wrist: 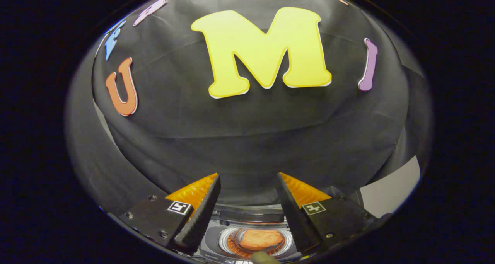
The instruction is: Put the clothes into the washing machine and then close the washing machine lid.
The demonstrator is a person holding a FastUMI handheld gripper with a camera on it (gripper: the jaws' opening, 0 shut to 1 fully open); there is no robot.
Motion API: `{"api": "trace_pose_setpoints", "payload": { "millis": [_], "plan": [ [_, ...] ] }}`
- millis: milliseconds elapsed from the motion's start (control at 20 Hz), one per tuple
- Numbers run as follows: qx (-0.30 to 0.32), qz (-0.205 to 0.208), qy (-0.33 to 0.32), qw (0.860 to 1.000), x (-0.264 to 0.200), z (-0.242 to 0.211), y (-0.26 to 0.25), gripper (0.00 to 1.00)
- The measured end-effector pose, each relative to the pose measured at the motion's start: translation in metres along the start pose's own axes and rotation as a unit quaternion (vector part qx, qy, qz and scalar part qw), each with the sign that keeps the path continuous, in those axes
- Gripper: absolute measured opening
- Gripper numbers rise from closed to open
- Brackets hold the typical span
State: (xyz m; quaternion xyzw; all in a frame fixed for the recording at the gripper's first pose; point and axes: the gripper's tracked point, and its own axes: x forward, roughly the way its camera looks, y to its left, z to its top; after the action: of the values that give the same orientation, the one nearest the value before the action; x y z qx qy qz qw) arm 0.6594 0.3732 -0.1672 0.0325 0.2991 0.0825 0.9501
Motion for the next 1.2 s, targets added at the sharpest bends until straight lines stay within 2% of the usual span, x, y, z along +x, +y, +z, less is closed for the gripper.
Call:
{"api": "trace_pose_setpoints", "payload": {
  "millis": [300, 550, 800, 1200],
  "plan": [
    [0.016, -0.02, 0.036, 0.999, 0.041, -0.014, -0.005, 0.9],
    [0.011, -0.042, 0.079, 0.996, 0.074, -0.043, -0.009, 0.9],
    [0.01, -0.048, 0.116, 0.992, 0.086, -0.077, -0.014, 0.9],
    [-0.005, -0.057, 0.106, 0.993, 0.086, -0.076, -0.018, 0.91]
  ]
}}
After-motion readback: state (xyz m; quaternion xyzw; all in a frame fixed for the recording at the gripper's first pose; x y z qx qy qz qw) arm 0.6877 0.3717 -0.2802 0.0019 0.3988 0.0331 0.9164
